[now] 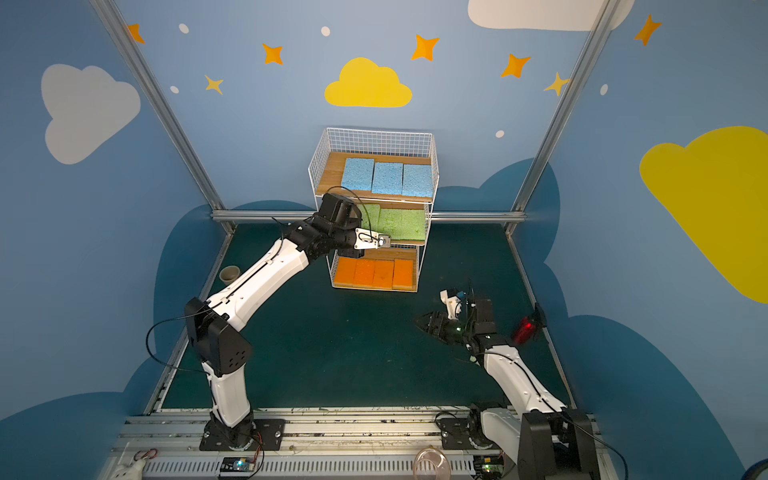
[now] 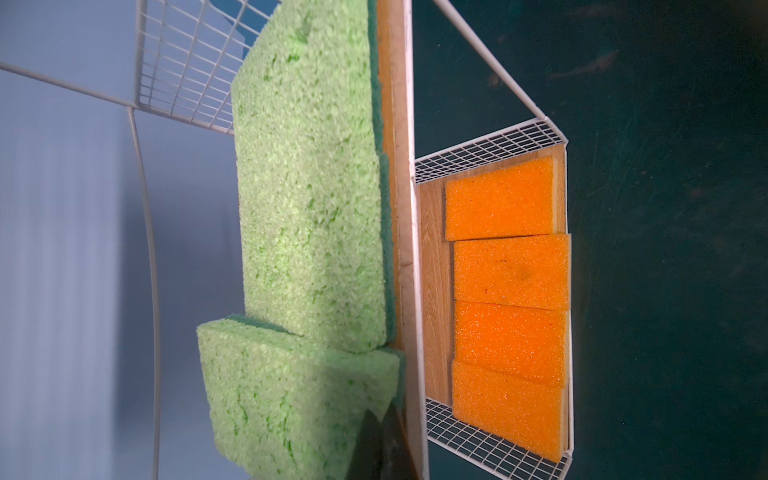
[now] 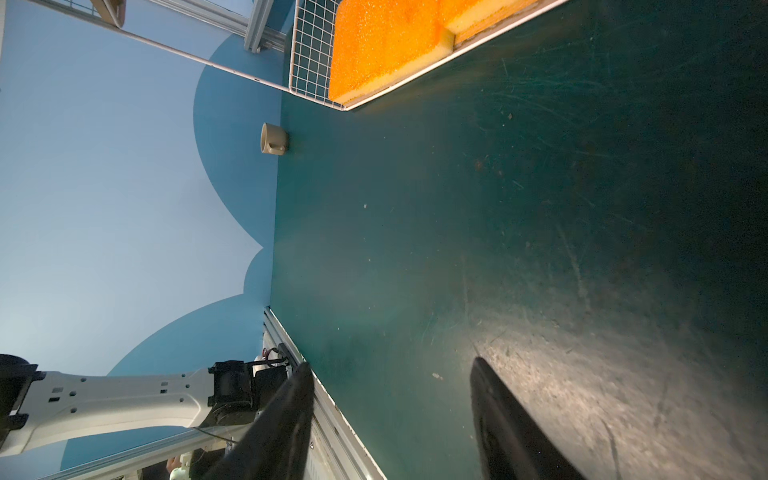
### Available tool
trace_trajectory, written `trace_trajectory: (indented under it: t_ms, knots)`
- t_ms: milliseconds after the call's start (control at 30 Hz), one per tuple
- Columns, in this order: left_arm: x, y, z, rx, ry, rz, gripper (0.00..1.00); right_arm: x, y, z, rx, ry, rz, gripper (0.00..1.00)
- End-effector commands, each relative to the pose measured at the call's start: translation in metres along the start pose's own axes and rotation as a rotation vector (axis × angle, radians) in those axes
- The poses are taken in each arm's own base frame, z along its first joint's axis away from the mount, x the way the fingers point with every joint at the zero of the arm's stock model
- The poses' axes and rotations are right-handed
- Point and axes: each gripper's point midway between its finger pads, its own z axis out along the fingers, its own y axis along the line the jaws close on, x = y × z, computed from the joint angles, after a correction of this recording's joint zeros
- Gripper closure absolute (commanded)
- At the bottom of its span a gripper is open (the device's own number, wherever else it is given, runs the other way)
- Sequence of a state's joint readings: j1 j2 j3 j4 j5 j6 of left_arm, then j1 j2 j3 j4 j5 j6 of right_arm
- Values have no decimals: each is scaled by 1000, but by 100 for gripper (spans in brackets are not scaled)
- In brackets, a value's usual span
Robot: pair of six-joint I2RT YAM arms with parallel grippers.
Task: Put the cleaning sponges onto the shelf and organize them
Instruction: 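Insert the sponge onto the middle board beside the two green sponges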
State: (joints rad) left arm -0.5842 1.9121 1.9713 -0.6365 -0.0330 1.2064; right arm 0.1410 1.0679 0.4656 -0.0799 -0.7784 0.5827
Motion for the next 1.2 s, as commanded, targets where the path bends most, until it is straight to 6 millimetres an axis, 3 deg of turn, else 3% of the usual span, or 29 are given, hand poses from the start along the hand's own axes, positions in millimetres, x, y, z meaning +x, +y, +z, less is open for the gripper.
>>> trace_trajectory:
  t_ms: [0,200,800,1167]
  knots:
    - [-1,5,-4,-1,-5,-11,97,-4,10,-2,-20,-3,-31,41]
    - [5,9,-10,-1,-6,-22,97,-4,10,-2,-23,-4,-32,41]
    - [13,9,9,7,16,-59,97,-3,9,-3,-16,-5,-34,40]
    - [18,15,10,-11,56,-148,97,-3,8,-2,-17,-4,-30,41]
